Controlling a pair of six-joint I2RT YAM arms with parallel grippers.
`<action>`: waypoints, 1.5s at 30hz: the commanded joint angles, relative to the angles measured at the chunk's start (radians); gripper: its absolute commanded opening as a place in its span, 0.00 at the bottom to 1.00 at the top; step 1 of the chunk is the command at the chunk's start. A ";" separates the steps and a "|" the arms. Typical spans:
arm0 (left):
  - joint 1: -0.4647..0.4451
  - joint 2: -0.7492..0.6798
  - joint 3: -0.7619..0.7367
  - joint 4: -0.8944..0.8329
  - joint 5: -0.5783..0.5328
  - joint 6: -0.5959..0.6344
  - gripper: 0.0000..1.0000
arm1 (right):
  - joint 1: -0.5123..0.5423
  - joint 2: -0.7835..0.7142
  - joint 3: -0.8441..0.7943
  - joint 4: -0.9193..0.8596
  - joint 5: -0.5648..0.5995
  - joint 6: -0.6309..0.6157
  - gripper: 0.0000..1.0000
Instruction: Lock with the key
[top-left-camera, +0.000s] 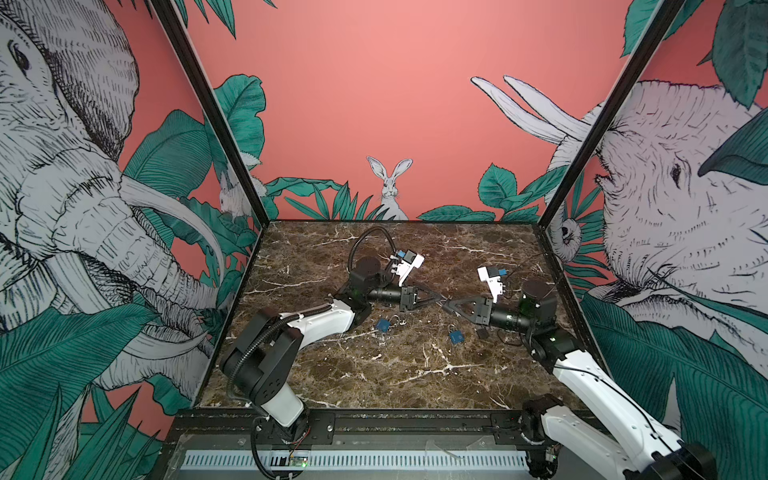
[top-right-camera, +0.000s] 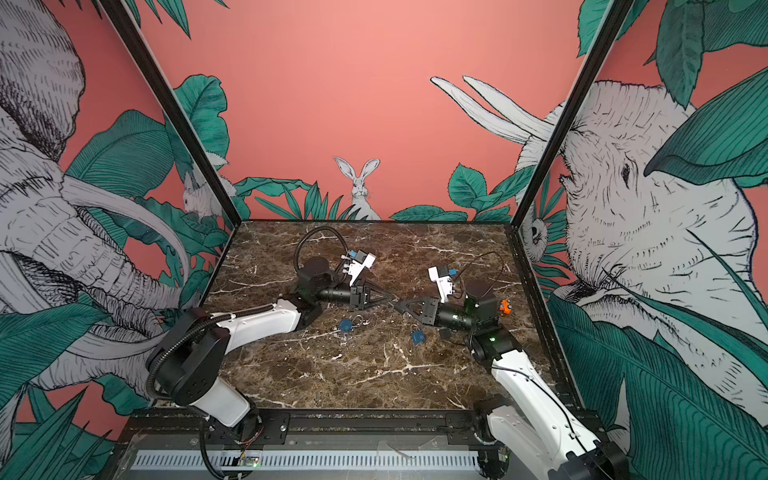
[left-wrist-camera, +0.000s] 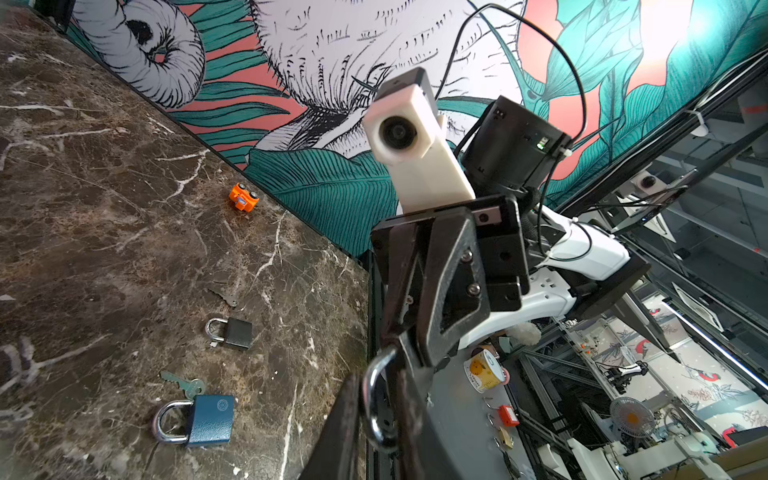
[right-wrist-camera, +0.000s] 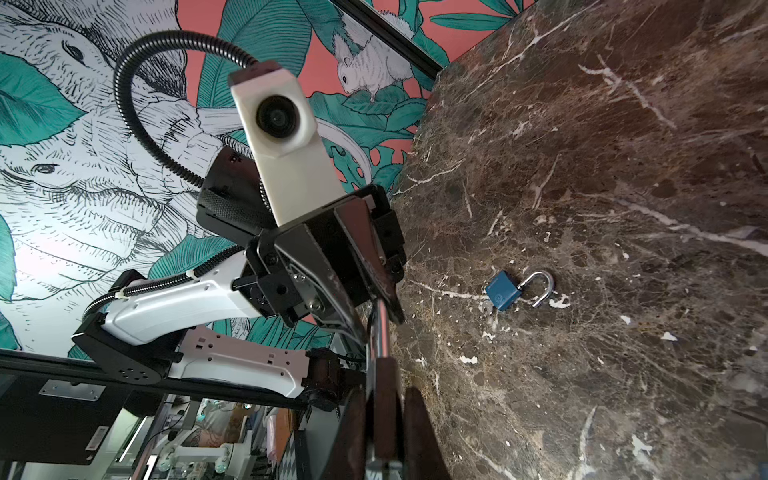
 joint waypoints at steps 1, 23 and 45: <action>-0.007 -0.011 0.009 0.024 0.029 -0.004 0.15 | -0.007 -0.018 0.035 0.040 0.007 -0.028 0.00; -0.089 -0.070 0.018 0.030 0.060 -0.123 0.00 | -0.024 -0.017 0.009 0.118 0.040 -0.087 0.00; -0.178 -0.046 0.049 0.034 0.117 -0.095 0.00 | -0.030 0.073 0.038 0.233 0.062 -0.055 0.00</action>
